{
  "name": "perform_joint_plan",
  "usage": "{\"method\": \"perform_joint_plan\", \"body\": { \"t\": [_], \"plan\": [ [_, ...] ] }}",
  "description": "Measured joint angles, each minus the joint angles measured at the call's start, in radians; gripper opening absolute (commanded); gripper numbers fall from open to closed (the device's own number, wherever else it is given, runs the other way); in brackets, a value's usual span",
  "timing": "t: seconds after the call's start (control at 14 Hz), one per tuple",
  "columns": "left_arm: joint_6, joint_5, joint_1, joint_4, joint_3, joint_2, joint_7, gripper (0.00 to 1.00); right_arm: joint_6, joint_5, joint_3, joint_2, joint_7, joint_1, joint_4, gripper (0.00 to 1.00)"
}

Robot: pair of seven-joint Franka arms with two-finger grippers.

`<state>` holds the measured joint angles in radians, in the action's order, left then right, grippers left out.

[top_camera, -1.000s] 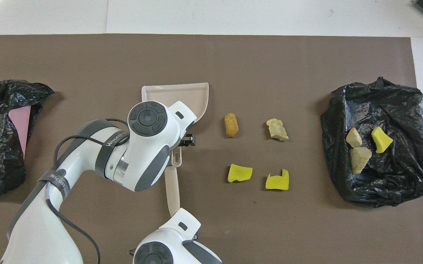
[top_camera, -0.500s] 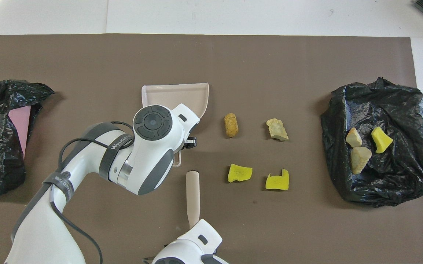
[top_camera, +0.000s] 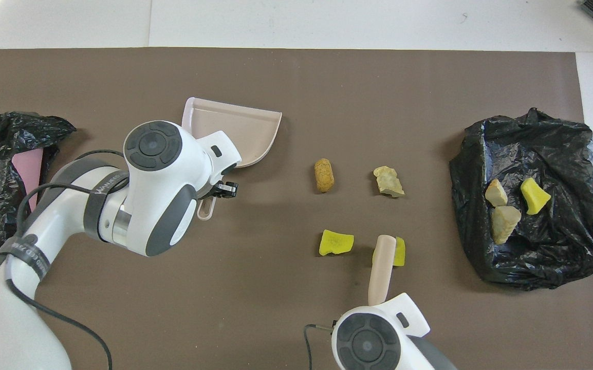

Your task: Sweep and dump trash in bin

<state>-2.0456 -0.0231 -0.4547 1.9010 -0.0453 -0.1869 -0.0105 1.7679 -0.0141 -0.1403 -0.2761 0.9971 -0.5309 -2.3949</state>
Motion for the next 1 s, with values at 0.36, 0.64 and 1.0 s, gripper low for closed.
{"method": "perform_joint_plan", "body": {
  "t": [0.36, 0.64, 1.0],
  "plan": [
    [0.100, 0.000, 0.108, 0.000, -0.002, 0.058, 0.437, 0.00, -0.022, -0.025, 0.000, 0.002, -0.016, 0.117, -0.026, 0.00],
    [0.115, 0.000, 0.176, 0.001, -0.003, 0.060, 0.697, 0.00, 0.019, 0.003, -0.003, 0.038, -0.045, 0.144, -0.049, 0.00],
    [0.114, 0.007, 0.227, 0.003, -0.004, 0.060, 1.104, 0.00, 0.156, 0.072, -0.012, 0.168, -0.044, 0.106, -0.026, 0.00]
  ]
}}
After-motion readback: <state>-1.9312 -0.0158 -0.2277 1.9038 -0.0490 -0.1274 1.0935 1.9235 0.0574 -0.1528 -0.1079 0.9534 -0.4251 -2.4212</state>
